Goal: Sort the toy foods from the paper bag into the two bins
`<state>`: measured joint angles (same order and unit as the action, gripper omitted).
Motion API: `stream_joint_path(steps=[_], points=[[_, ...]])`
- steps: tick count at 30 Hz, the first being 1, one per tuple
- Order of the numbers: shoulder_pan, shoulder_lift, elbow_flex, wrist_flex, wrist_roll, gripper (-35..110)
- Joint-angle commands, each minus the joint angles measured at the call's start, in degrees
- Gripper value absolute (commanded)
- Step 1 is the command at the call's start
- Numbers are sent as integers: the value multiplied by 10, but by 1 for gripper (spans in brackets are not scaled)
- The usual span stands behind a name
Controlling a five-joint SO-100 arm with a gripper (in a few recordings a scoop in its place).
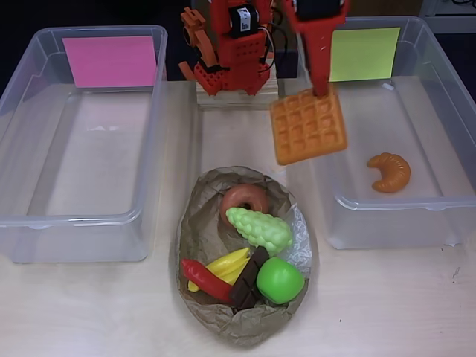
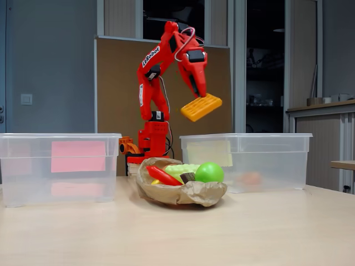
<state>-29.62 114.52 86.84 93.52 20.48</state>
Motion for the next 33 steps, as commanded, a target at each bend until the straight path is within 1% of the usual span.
stream_joint_path(steps=[1, 5, 8, 14, 21, 25, 29, 33], points=[[-120, 57, 24, 1, 69, 0], [-244, 76, 64, -36, 185, 0], [-323, 78, 101, -81, 308, 0], [-439, 65, 202, -181, 543, 0], [-477, 31, 340, -323, 700, 0], [-496, -11, 390, -375, 798, 0], [-514, -55, 415, -423, 861, 0], [-523, -89, 452, -504, 891, 0]])
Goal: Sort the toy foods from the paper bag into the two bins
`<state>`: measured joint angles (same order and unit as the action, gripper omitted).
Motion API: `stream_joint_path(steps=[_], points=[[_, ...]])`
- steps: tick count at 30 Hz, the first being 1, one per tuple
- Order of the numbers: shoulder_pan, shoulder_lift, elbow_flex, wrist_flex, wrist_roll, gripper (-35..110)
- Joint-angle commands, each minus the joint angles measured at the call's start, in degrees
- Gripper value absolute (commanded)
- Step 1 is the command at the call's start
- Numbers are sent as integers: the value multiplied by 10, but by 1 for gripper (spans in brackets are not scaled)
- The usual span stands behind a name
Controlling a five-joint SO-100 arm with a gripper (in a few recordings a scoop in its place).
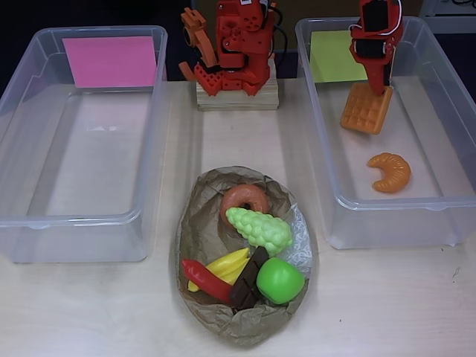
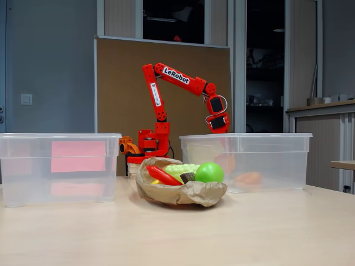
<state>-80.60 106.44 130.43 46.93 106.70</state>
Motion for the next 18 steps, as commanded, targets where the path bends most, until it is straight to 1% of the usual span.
stream_joint_path(steps=[1, 4, 7, 10, 14, 16, 18], points=[[-16, -16, 22, -57, 33, 2], [-22, -33, 34, -113, 20, 13], [-16, -40, 8, -101, -48, 19], [-2, -37, -56, -20, -143, 24], [33, -1, -156, 118, -251, 25], [70, 26, -221, 192, -342, 26], [120, 48, -301, 259, -457, 27]])
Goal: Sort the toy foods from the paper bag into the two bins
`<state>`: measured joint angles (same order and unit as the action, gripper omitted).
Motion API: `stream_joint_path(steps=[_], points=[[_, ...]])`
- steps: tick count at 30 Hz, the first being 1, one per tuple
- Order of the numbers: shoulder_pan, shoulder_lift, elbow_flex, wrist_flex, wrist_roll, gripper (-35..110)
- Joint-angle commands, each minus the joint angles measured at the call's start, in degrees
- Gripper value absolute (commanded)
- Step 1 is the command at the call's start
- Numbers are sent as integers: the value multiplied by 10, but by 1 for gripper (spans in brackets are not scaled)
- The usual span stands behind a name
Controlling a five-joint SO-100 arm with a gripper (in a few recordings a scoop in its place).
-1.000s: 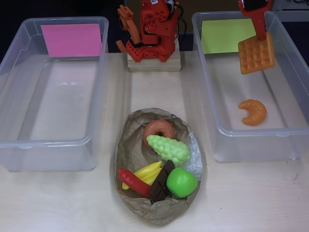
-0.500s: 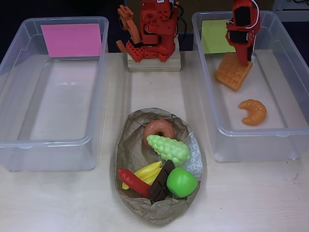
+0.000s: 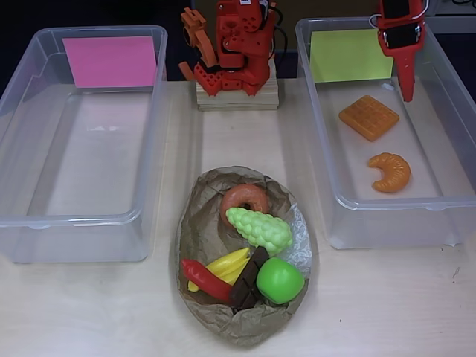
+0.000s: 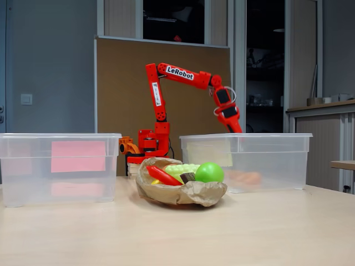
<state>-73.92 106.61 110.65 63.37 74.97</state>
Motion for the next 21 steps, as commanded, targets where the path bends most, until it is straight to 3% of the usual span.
stream_joint_path(steps=[1, 5, 8, 11, 16, 21], points=[[81, 54, -144, 127, -192, 25], [211, 62, -268, 221, -410, 23], [316, 73, -273, 229, -548, 24], [426, 62, -250, 231, -621, 26], [571, -5, -196, 146, -737, 27], [644, -125, -221, 119, -758, 32]])
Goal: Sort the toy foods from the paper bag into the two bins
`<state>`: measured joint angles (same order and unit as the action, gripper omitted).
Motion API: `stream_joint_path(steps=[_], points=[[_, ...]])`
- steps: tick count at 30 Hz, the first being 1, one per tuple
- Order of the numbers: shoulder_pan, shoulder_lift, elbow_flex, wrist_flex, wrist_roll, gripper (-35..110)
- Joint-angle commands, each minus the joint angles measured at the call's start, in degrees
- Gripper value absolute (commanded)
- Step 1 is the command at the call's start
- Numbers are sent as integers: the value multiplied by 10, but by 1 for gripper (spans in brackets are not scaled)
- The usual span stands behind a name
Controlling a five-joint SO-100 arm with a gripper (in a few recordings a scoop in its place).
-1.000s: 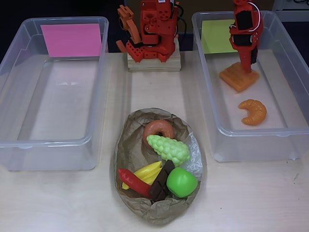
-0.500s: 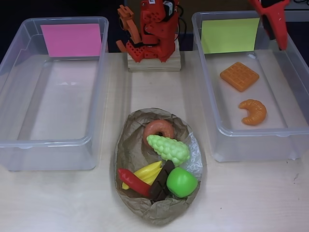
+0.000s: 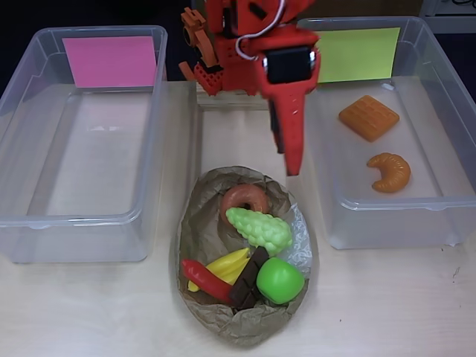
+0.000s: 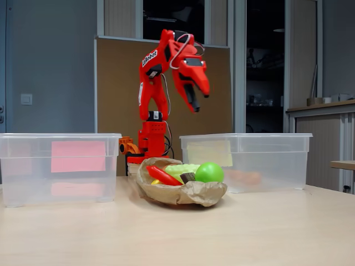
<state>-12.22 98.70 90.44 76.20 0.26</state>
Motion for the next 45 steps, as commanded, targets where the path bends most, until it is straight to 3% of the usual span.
stream_joint_path(steps=[1, 20, 25, 34, 38, 45], points=[[36, -71, -33, -9, -6, 33], [115, -479, -389, 58, 59, 34], [124, -517, -410, 47, 54, 31], [128, -568, -474, 35, -18, 9], [127, -568, -503, 69, -30, 1], [114, -554, -577, 160, -55, 0]])
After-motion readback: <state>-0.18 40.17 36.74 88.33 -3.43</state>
